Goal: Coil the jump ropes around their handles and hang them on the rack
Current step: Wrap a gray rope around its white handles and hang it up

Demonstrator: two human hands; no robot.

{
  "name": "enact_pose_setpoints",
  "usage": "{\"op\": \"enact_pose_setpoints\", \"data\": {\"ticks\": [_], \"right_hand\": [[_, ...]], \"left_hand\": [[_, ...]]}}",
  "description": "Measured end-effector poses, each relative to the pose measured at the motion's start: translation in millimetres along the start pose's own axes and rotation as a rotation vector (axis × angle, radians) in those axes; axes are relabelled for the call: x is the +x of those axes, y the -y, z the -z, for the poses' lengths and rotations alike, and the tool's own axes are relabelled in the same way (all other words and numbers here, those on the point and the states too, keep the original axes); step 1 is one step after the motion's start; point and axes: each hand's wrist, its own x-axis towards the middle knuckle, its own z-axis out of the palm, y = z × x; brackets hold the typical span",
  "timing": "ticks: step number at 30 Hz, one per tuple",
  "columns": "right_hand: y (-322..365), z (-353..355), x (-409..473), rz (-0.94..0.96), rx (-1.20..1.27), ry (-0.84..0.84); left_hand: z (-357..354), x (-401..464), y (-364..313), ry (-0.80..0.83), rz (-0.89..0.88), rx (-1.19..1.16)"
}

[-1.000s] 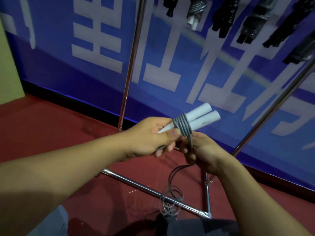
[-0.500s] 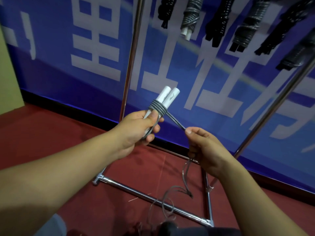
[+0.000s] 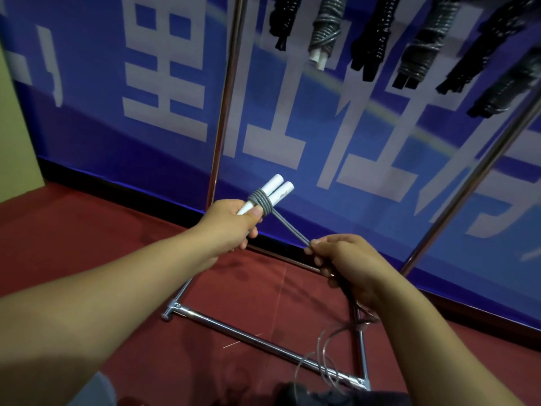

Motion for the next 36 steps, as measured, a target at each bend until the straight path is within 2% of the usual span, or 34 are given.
{"op": "enact_pose_setpoints", "data": {"ticks": [7,14,22,28,36], "right_hand": [[4,-3,-9,0.062,-0.093,0.023],[8,-12,-31,0.387,-0.469,-0.069],[8,-17,-44,0.623,-0.648,-0.122],[-5,-15,-46,0.652,-0.713,-0.116],[-8,-17,-41,0.716,-0.779,-0.213]], "left_hand": [[1,4,3,-0.005,0.005,0.048],[1,7,9,-0.008,-0.036,0.161],[-1,6,12,-0.008,-0.108,0.476],[3,2,12,0.123,-0.062,0.587],[-3,-10,19,0.366,-0.045,0.756]]}}
